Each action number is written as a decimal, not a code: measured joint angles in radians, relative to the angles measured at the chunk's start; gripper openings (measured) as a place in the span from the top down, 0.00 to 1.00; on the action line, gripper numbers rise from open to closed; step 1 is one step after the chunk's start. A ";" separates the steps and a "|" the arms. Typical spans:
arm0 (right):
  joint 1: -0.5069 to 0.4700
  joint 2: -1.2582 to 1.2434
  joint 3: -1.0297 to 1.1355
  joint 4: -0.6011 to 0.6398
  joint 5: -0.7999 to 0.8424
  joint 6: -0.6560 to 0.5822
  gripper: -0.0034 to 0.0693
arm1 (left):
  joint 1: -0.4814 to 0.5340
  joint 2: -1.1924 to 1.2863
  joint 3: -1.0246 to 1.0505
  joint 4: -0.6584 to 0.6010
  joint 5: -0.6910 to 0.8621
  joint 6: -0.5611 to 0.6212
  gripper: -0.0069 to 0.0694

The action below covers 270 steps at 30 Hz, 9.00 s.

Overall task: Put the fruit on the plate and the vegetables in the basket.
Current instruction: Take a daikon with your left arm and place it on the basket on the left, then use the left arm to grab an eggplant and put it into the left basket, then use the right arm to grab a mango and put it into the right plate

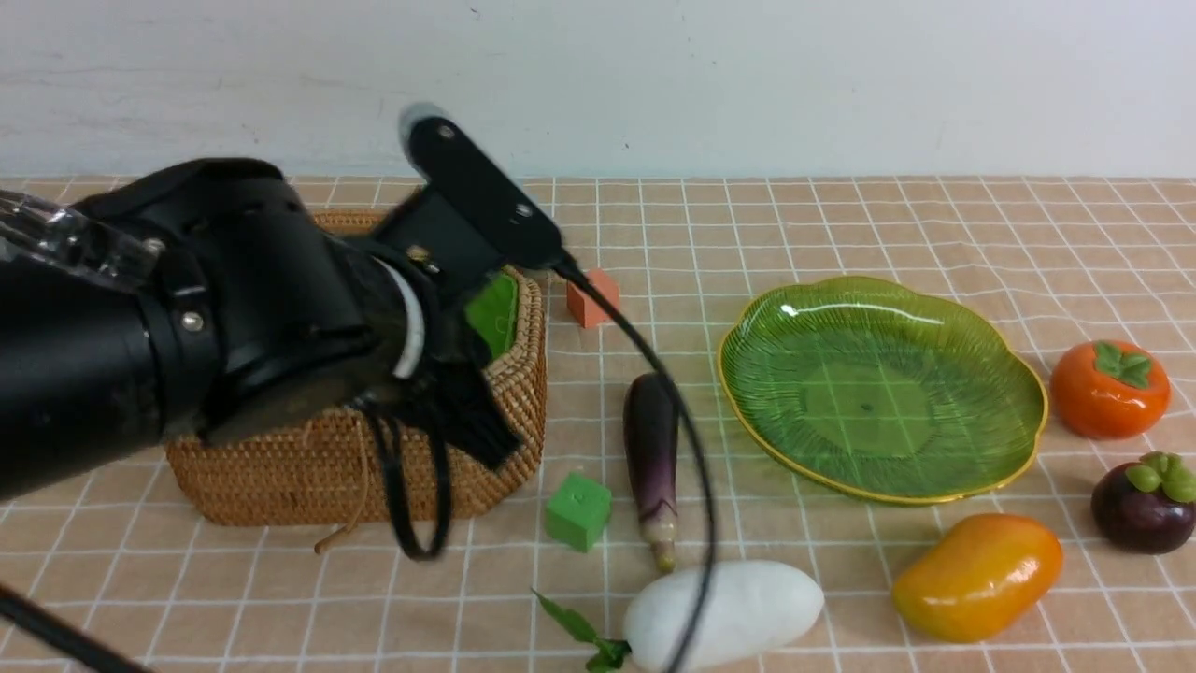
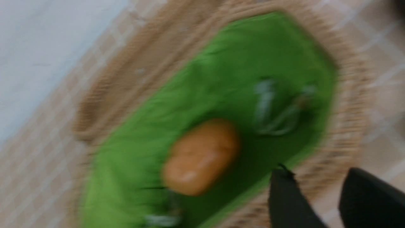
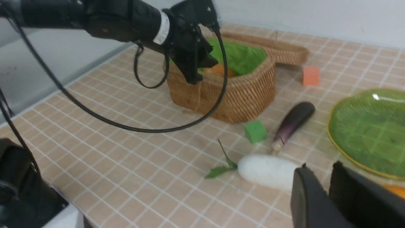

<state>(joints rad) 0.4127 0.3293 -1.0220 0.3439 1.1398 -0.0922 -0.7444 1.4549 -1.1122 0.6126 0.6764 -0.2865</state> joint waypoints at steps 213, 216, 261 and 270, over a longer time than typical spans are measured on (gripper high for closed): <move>-0.212 1.224 0.118 -0.229 -0.519 0.623 0.05 | -0.138 -1.025 0.556 -0.523 -0.273 0.102 0.93; -0.212 1.286 0.118 -0.229 -0.530 0.631 0.02 | -0.138 -1.025 0.556 -0.523 -0.270 0.107 0.93; -0.212 1.090 0.059 -0.363 -0.255 0.617 0.15 | -0.138 -1.025 0.556 -0.525 -0.263 0.108 0.93; -0.212 1.269 -0.200 -0.265 -0.549 0.348 0.15 | -0.138 -1.025 0.556 -0.523 -0.295 0.108 0.93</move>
<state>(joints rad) 0.2007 1.5988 -1.2215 0.0789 0.5907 0.2557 -0.8823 0.4294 -0.5563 0.0898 0.3815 -0.1790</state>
